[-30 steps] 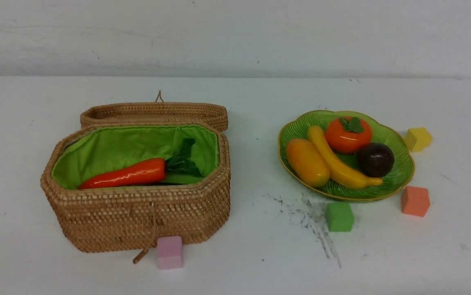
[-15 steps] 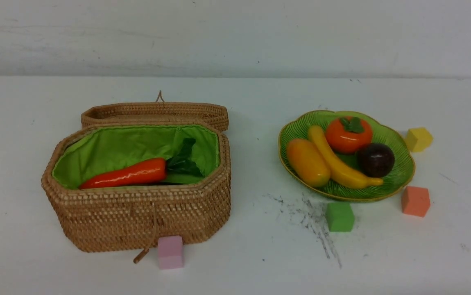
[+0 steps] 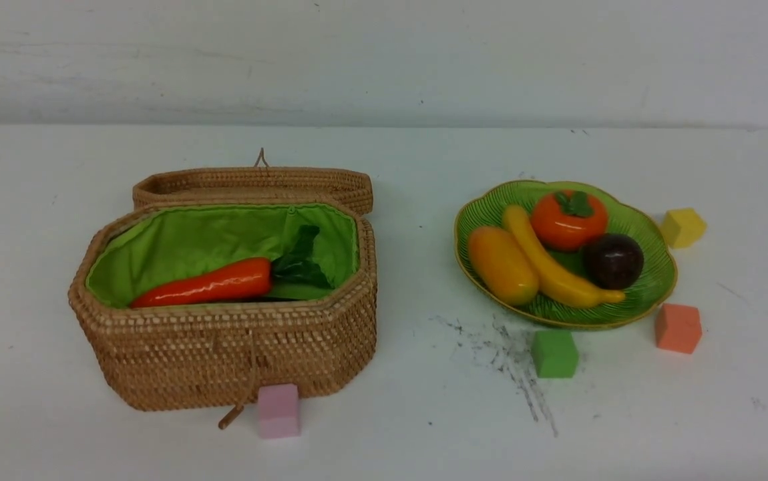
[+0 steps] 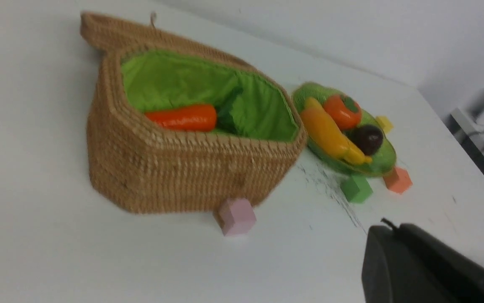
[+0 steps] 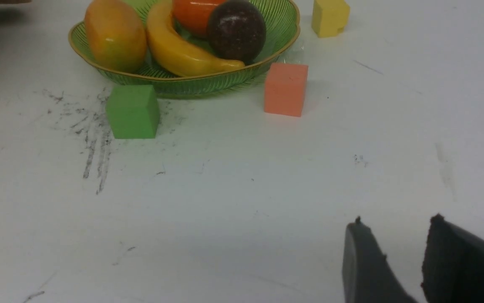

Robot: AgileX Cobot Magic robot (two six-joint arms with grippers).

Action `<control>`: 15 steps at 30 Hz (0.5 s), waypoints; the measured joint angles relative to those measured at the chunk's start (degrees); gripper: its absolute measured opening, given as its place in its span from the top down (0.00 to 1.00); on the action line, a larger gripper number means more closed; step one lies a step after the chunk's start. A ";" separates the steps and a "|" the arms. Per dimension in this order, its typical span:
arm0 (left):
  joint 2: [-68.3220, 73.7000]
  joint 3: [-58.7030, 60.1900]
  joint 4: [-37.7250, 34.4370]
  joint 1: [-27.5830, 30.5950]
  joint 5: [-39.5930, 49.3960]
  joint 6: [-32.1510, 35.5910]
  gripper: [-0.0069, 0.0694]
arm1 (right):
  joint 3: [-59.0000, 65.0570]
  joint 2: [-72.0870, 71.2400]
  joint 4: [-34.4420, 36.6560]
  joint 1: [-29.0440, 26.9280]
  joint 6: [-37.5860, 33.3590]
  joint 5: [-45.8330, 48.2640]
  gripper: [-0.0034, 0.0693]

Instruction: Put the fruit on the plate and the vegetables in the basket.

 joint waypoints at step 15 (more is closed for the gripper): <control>-4.14 33.96 -9.91 31.10 -43.12 14.96 0.91 | 0.00 0.00 0.00 0.00 0.00 0.00 0.63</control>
